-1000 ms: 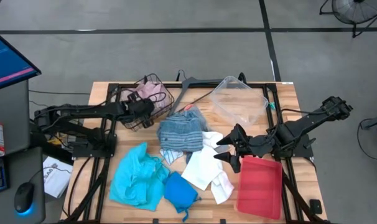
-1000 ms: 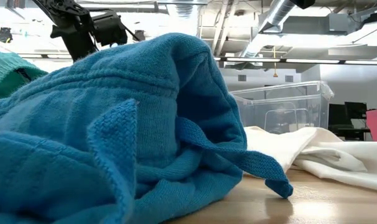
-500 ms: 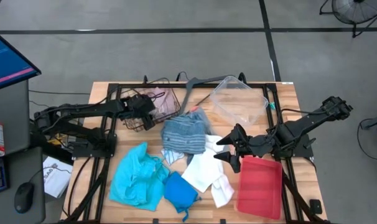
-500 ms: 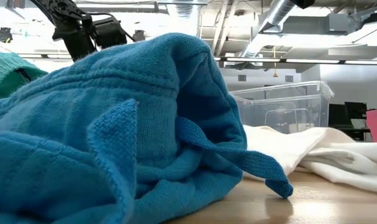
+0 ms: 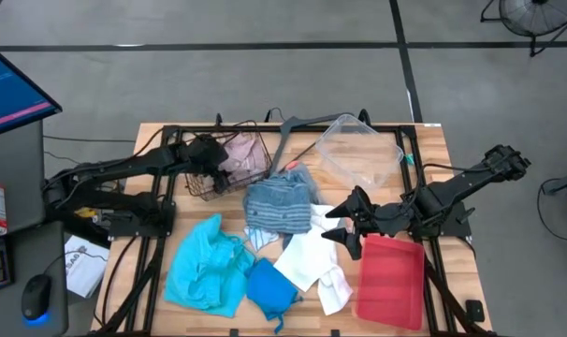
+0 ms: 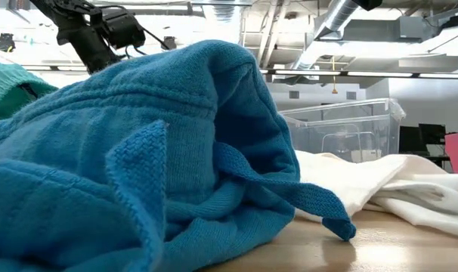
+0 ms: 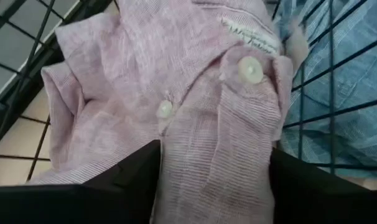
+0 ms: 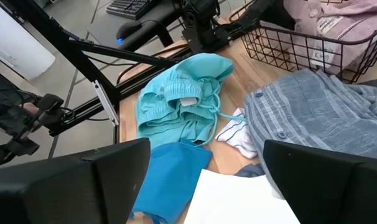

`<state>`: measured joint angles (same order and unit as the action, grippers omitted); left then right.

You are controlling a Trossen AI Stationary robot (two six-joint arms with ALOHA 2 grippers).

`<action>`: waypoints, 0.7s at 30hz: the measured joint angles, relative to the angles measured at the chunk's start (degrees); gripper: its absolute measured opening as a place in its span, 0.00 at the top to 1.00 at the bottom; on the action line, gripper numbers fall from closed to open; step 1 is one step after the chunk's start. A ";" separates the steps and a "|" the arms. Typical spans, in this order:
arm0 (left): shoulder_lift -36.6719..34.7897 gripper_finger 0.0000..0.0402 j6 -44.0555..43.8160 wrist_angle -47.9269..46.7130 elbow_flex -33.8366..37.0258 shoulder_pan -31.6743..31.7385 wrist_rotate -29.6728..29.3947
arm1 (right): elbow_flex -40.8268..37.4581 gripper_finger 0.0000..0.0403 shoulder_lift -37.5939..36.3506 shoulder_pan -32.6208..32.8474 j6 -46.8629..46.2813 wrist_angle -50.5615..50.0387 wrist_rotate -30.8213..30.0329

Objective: Pick & Place Cloths
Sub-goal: Put the pink polo shirt into the wire basket

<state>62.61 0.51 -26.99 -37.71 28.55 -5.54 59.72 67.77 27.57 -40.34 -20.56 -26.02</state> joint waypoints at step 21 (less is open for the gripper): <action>-8.74 0.30 -1.49 2.65 0.00 1.12 8.57 | 0.00 0.23 0.00 0.02 0.38 -0.14 0.00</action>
<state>53.87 -0.98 -24.34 -37.71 29.67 3.03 59.72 67.77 27.59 -39.97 -20.70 -26.02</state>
